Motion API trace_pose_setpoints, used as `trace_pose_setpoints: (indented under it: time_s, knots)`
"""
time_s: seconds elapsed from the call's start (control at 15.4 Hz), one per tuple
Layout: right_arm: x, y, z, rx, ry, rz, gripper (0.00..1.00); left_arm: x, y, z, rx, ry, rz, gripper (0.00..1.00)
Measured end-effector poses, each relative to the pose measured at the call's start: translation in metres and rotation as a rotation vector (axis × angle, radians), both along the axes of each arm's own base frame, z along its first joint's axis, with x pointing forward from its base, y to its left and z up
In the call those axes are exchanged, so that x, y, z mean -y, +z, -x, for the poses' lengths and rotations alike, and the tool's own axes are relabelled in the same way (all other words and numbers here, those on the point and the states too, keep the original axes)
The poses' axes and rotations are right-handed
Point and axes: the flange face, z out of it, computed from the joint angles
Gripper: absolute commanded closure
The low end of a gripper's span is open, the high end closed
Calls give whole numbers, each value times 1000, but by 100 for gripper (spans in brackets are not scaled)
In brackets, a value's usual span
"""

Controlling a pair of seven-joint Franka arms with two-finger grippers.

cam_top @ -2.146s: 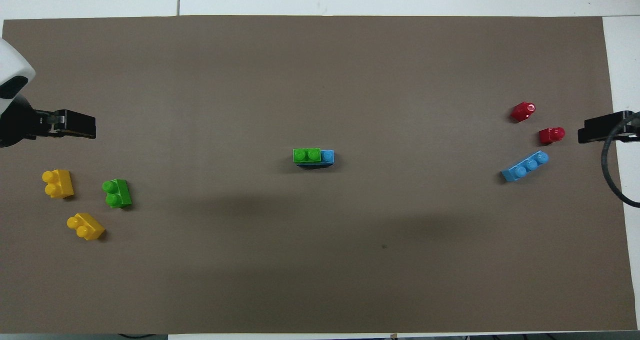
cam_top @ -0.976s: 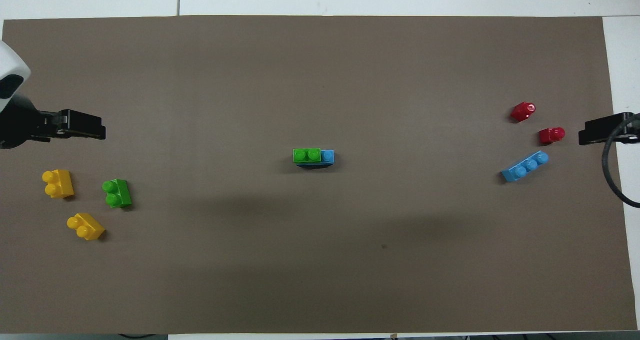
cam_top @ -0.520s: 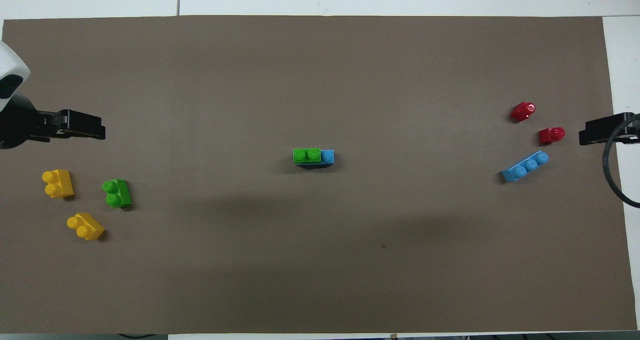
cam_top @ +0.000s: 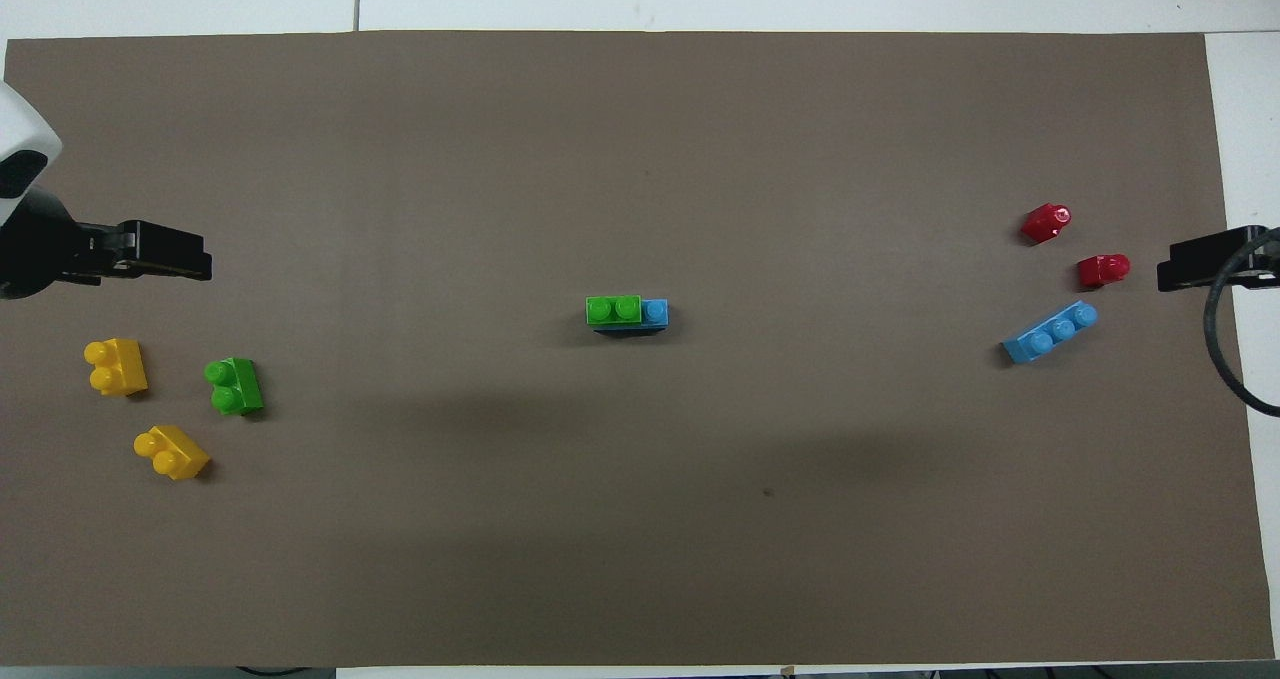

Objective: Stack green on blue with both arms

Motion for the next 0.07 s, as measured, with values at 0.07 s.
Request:
trace_pose_setpoints:
  time_s: [0.07]
  knots:
    - [0,0,0,0,0,0,0,0,0,0,0,0,0,0]
